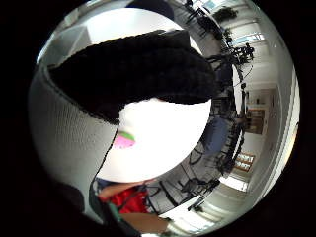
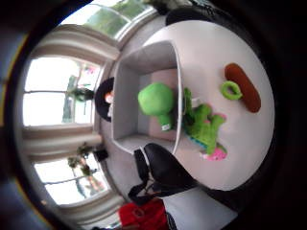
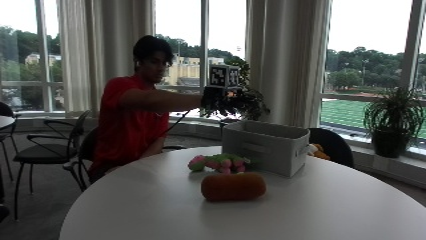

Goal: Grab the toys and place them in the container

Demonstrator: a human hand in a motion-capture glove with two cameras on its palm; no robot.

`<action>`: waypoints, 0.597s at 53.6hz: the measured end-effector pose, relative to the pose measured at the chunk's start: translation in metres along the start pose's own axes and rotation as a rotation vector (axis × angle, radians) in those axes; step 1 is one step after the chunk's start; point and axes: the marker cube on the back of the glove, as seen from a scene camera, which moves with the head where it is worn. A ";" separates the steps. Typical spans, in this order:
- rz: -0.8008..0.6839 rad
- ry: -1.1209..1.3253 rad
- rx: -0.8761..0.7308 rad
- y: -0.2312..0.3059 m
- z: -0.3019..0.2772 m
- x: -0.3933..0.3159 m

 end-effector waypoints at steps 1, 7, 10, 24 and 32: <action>0.006 0.009 -0.012 0.002 0.006 0.004; -0.001 0.051 -0.079 0.005 0.043 0.031; 0.013 0.053 -0.120 0.007 0.061 0.040; -0.043 0.026 -0.287 0.020 0.159 0.025; -0.066 0.000 -0.342 0.016 0.202 0.007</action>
